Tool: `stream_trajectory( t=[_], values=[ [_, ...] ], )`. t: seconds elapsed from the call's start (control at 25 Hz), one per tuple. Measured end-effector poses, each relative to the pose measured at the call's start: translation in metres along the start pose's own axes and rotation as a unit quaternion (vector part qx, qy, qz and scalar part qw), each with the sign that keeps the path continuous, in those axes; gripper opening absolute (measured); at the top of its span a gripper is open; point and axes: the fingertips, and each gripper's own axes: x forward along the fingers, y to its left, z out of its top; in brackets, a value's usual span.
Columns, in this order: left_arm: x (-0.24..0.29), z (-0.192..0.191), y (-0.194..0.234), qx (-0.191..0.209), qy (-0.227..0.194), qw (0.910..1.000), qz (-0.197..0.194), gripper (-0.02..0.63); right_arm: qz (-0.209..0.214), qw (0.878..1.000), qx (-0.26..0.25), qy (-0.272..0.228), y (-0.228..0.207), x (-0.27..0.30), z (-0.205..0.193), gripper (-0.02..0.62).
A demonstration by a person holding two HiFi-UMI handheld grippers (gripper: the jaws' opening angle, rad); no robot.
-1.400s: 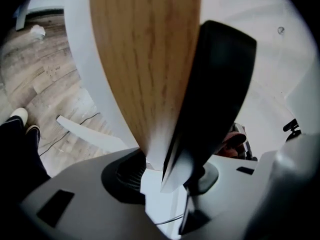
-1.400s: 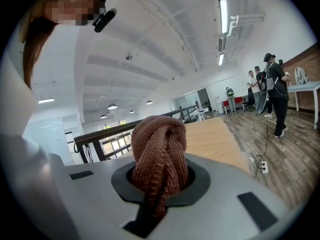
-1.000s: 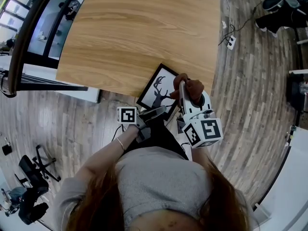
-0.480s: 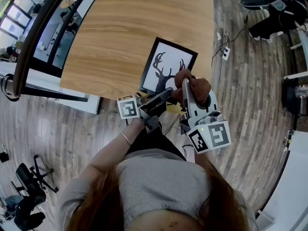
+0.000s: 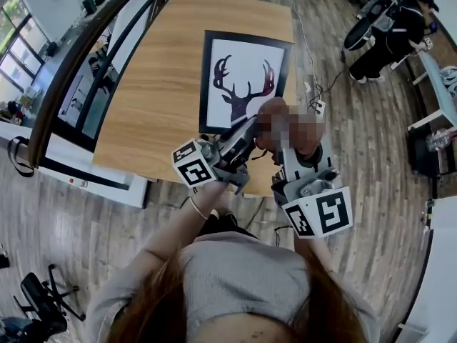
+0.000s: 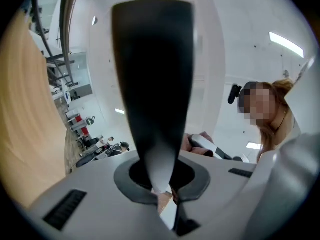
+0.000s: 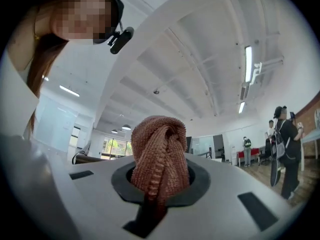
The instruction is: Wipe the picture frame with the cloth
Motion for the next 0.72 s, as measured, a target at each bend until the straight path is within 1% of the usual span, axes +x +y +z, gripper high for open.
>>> stream_trajectory(
  t=[0.08, 0.2, 0.28, 0.36, 0.48, 0.6, 0.68, 0.72],
  values=[
    [0.012, 0.014, -0.007, 0.006, 0.000, 1.0000, -0.004, 0.031, -0.001, 0.999, -0.031, -0.010, 0.001, 0.006, 0.015, 0.044],
    [0.023, 0.023, -0.012, 0.008, -0.003, 1.0000, 0.002, 0.031, 0.003, 0.999, -0.044, -0.019, 0.002, 0.013, 0.027, 0.044],
    [0.027, 0.024, -0.012, 0.019, -0.004, 0.9998, 0.008, 0.031, 0.010, 0.998, -0.051, -0.022, 0.003, 0.017, 0.034, 0.044],
    [0.029, 0.023, -0.013, 0.032, 0.004, 0.9994, 0.012, 0.031, 0.020, 0.997, -0.061, -0.030, 0.004, 0.019, 0.046, 0.044],
    [0.022, 0.015, -0.022, 0.051, 0.019, 0.9984, 0.013, 0.031, 0.036, 0.994, -0.082, -0.061, 0.015, 0.017, 0.072, 0.044],
    [0.010, 0.011, -0.031, 0.062, 0.022, 0.9978, 0.011, 0.031, 0.071, 0.986, -0.125, -0.087, 0.036, 0.027, 0.099, 0.045],
    [0.016, 0.014, -0.031, 0.065, 0.023, 0.9976, 0.011, 0.031, 0.090, 0.976, -0.176, -0.087, 0.040, 0.052, 0.118, 0.046],
    [0.023, 0.017, -0.029, 0.064, 0.024, 0.9976, 0.012, 0.031, 0.091, 0.971, -0.204, -0.089, 0.039, 0.068, 0.129, 0.046]
  ],
)
